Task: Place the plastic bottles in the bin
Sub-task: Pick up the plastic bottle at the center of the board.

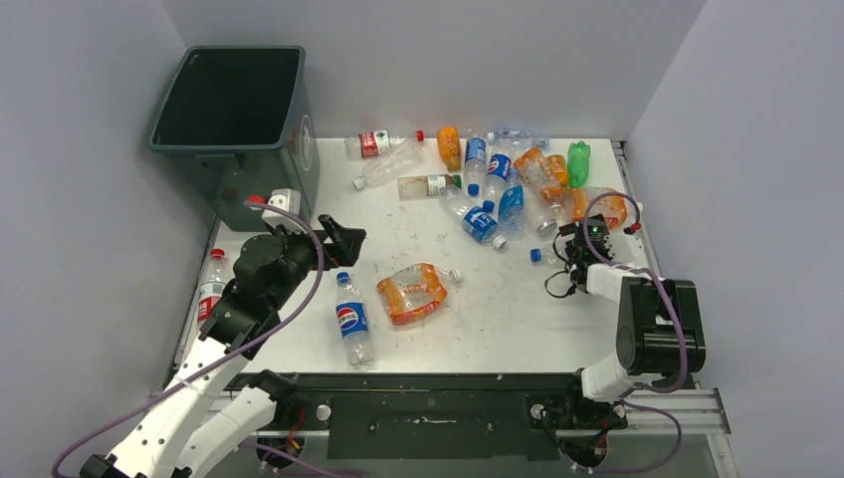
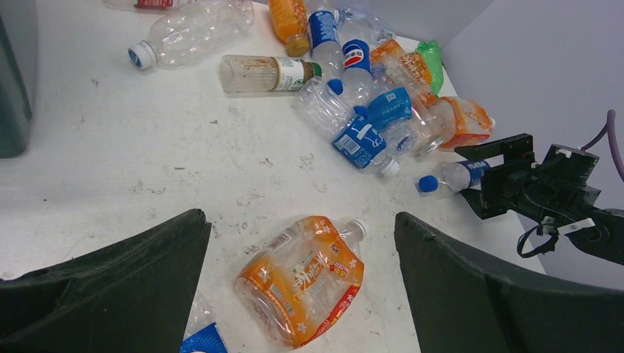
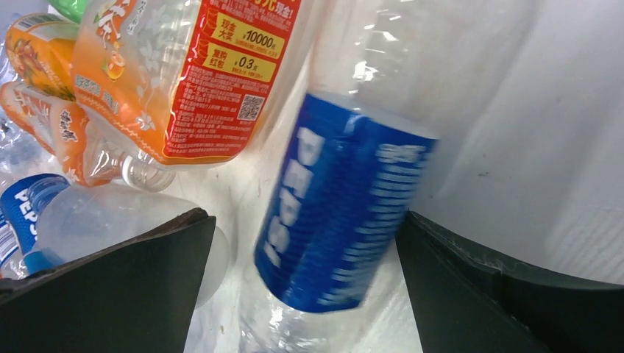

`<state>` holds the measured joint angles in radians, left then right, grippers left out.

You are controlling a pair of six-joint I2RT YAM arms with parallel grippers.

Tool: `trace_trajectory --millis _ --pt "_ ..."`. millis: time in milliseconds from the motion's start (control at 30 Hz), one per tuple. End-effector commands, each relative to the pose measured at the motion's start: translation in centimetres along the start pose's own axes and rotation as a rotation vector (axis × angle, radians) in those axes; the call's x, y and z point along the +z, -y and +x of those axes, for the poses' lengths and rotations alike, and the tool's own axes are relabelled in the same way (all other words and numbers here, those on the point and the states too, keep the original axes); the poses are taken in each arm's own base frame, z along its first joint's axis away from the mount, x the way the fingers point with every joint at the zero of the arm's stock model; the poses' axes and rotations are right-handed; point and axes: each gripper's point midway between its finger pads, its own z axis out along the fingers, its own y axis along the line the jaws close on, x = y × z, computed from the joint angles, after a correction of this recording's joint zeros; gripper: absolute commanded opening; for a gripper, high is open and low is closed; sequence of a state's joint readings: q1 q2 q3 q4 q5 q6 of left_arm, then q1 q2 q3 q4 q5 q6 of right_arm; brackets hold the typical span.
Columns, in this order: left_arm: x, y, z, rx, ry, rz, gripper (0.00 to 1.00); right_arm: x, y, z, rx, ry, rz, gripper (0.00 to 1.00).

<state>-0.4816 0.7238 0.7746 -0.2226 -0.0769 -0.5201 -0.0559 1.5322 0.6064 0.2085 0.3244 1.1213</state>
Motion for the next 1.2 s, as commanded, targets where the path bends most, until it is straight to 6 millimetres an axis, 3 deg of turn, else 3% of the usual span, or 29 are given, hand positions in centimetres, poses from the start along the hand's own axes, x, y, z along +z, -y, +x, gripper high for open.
trace_trajectory --millis 0,133,367,433,533,633,733,833,1033,1167 --pt "-0.1 0.6 -1.3 -0.012 0.056 0.020 0.96 0.4 -2.0 -0.4 0.053 -0.005 -0.066 0.98" --pt "-0.3 0.5 -1.4 -0.007 0.063 0.014 0.96 0.7 -1.5 0.5 0.061 -0.032 -0.074 0.86" --pt "-0.5 0.6 -1.5 0.000 0.073 0.015 0.96 0.0 -1.2 1.6 0.073 -0.073 -0.119 0.49" --pt "-0.5 0.6 -1.4 0.002 0.072 0.013 0.96 -0.6 -1.4 1.7 0.082 -0.088 -0.141 0.43" --pt "-0.5 0.6 -1.3 0.009 0.073 0.011 0.96 -3.1 -3.1 1.3 0.087 -0.110 -0.231 0.40" --pt "-0.6 0.7 -1.2 0.014 0.080 0.014 0.96 -8.1 -6.2 0.4 0.035 -0.073 -0.371 0.39" --pt "-0.5 1.2 -1.0 0.003 0.083 0.044 0.96 -14.8 -10.3 -0.6 -0.034 -0.041 -0.623 0.40" --pt "-0.5 3.0 -0.2 -0.009 0.070 0.137 0.96 -22.0 -13.1 -0.5 -0.094 -0.062 -0.948 0.41" --pt "-2.4 10.3 1.9 -0.120 -0.004 0.577 0.96 -32.9 -14.5 0.3 -0.097 -0.161 -1.419 0.39" --pt "-3.6 13.5 3.8 -0.113 -0.054 0.733 0.96 -37.7 -14.5 1.5 -0.054 -0.225 -1.615 0.38"
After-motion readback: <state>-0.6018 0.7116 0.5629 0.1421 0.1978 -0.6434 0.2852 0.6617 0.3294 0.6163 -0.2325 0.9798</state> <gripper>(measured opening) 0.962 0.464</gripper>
